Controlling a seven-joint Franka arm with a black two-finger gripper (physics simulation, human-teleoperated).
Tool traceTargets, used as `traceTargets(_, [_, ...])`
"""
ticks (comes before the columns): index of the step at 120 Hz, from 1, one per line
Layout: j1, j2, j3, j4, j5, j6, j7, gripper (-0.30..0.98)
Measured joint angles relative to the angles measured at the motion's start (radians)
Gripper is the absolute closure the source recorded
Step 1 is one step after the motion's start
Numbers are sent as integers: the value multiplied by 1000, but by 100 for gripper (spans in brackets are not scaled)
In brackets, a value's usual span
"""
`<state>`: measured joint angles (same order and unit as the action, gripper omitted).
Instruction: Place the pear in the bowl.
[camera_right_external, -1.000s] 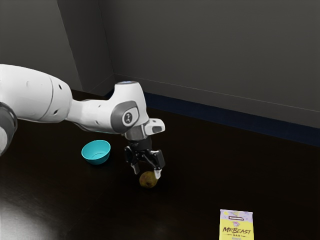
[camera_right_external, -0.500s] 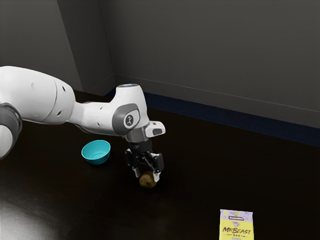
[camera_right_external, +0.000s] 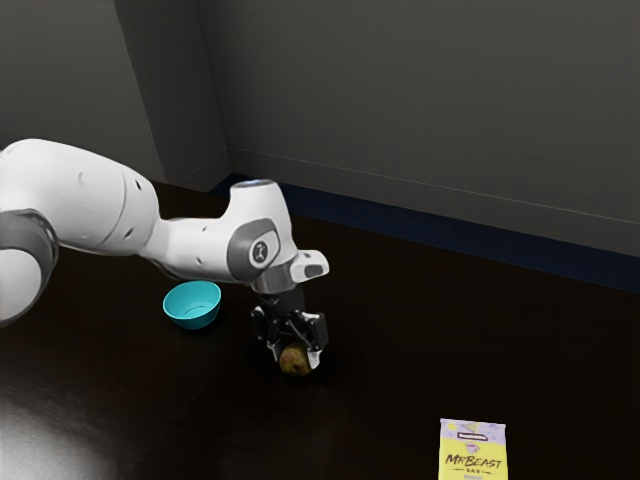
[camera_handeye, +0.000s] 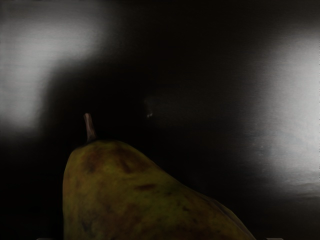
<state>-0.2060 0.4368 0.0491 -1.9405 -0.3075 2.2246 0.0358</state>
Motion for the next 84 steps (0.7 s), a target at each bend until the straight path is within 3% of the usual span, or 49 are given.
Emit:
traceTargets(52, [4, -34, 1, -7, -1, 9, -8, 37])
traceTargets(84, [5, -158, 112, -18, 28, -35, -35, 53])
